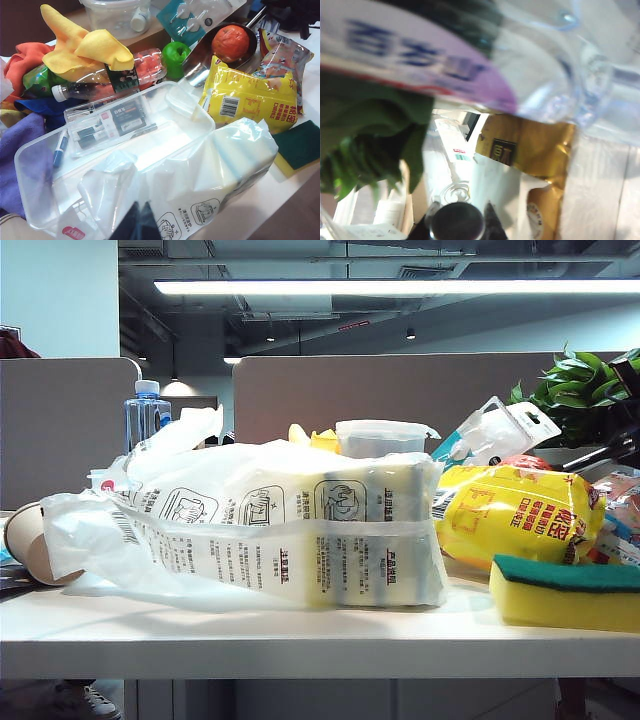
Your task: Pick up the metal ice scoop from the table and place it inside the transparent plastic box.
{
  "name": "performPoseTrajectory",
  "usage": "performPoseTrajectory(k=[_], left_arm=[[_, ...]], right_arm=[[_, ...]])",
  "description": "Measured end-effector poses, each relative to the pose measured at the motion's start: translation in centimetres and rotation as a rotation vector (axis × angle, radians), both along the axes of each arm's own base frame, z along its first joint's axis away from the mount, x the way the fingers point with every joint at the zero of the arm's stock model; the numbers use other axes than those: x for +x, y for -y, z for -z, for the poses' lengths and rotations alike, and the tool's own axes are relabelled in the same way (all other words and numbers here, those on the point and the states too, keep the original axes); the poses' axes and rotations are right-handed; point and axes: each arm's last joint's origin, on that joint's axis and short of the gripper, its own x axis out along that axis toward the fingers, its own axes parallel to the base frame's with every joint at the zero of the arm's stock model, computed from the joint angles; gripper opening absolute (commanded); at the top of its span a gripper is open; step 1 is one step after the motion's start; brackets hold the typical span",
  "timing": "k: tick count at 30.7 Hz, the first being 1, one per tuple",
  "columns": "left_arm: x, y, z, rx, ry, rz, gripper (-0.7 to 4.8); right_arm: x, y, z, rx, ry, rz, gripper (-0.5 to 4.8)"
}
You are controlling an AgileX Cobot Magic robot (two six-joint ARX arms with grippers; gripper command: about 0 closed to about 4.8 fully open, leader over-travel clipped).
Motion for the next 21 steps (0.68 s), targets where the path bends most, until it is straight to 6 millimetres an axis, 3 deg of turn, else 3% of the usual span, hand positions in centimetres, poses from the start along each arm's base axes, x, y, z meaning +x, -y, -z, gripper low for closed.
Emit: performPoseTrajectory(k=[6, 21], left_arm=[[0.0, 0.0, 0.0, 0.000, 0.000, 0.000, -0.05], [0.0, 0.0, 0.0, 0.000, 0.000, 0.000, -0.05]], right_arm=[[-1.1, -0.5, -3.5, -0.162, 0.059, -0.019, -0.03], [-4.2, -0.9, -9.5, -0.343, 0.177, -0.009, -0.03]])
